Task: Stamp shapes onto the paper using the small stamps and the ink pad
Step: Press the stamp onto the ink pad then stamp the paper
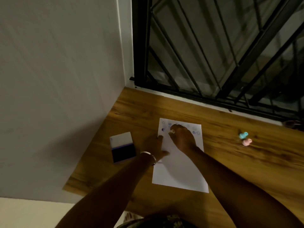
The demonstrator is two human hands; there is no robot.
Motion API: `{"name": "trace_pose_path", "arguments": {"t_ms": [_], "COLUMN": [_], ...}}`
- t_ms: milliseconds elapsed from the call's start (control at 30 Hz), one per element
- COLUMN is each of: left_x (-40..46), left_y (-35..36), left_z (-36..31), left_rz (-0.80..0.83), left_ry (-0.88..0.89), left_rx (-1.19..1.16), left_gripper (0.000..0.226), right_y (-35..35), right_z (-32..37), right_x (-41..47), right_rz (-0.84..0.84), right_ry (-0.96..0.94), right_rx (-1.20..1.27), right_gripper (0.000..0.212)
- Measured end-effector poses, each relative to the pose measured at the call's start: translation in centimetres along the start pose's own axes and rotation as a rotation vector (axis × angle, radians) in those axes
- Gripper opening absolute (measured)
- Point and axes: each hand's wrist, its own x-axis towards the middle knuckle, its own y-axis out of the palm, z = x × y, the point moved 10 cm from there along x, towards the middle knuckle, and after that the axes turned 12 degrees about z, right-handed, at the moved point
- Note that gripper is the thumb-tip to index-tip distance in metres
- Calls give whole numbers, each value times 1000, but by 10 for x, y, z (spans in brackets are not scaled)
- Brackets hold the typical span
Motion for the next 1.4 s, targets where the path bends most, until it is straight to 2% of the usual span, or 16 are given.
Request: {"name": "trace_pose_path", "arguments": {"t_ms": [200, 433, 933, 1400], "left_x": [0, 3, -2, 1], "left_y": [1, 3, 0, 2], "left_z": [-1, 1, -1, -2], "left_rz": [-42, -35, -22, -4], "left_ry": [-15, -10, -13, -17], "left_rx": [43, -8, -28, -29], "left_gripper": [83, 83, 80, 82], "right_y": [8, 17, 18, 19], "right_z": [5, 0, -3, 3], "right_x": [17, 27, 32, 45], "right_rz": [55, 104, 106, 119], "right_ry": [4, 42, 60, 50], "right_rx": [-28, -78, -78, -242], "right_gripper": [26, 25, 25, 23]}}
